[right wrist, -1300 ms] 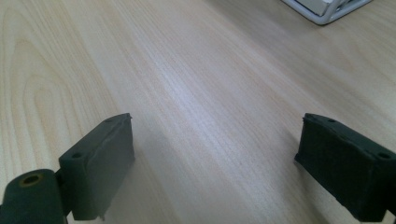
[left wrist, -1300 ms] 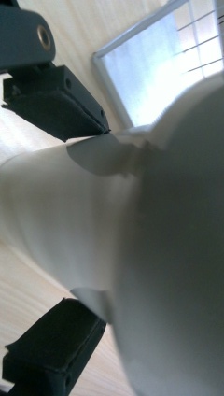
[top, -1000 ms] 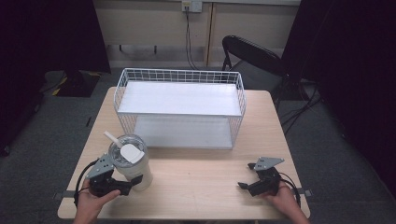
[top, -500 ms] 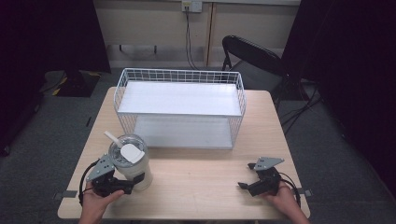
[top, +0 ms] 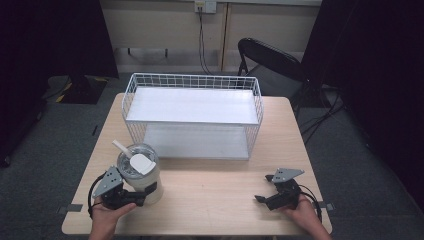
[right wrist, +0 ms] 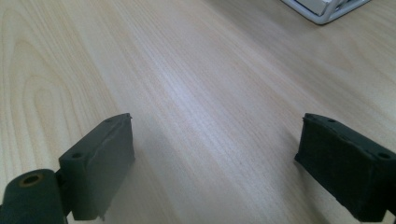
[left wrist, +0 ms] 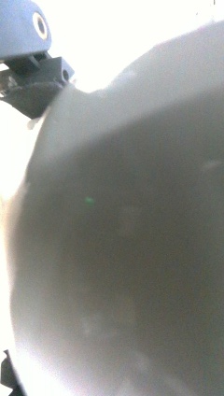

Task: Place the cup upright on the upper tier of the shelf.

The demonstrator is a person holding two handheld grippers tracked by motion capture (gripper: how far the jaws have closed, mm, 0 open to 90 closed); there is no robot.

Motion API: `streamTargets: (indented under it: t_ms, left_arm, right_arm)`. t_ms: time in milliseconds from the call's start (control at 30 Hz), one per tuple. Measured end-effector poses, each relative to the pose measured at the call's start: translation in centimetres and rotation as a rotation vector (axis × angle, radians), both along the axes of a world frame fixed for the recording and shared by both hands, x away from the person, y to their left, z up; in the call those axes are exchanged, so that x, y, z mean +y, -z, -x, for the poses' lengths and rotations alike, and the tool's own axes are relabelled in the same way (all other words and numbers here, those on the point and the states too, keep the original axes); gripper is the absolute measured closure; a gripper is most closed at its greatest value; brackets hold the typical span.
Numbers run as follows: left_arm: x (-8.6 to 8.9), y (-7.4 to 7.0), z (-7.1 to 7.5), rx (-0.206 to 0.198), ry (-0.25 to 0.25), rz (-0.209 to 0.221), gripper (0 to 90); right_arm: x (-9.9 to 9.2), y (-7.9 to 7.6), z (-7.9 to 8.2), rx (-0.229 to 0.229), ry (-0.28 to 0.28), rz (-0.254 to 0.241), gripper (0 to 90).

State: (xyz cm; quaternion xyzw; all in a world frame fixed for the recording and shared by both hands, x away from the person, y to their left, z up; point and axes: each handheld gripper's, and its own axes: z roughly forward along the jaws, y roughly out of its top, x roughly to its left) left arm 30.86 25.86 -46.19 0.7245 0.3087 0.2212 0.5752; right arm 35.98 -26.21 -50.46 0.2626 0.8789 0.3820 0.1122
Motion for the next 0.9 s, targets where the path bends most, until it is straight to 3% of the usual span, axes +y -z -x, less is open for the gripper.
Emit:
streamTargets:
  t_ms: [67, 100, 233, 533, 900]
  left_arm:
    - [0.0, 0.1, 0.0, -0.003, -0.002, 0.02, 9.5]
    - [0.1, 0.1, 0.0, -0.003, 0.0, 0.007, 9.5]
    - [-0.2, -0.1, 0.0, 0.001, 0.005, 0.023, 9.6]
    - [-1.0, -2.1, -0.1, -0.003, 0.017, 0.073, 9.7]
    - [-1.0, -3.8, -0.6, 0.012, -0.005, 0.071, 9.7]
  right_arm:
    - [0.0, 0.0, 0.0, 0.0, 0.0, 0.0, 10.2]
    - [0.0, 0.0, 0.0, 0.0, 0.0, 0.0, 10.2]
    - [0.0, 0.0, 0.0, 0.0, 0.0, 0.0, 10.2]
    - [0.0, 0.0, 0.0, 0.0, 0.0, 0.0, 10.2]
    - [0.0, 0.0, 0.0, 0.0, 0.001, 0.0, 10.2]
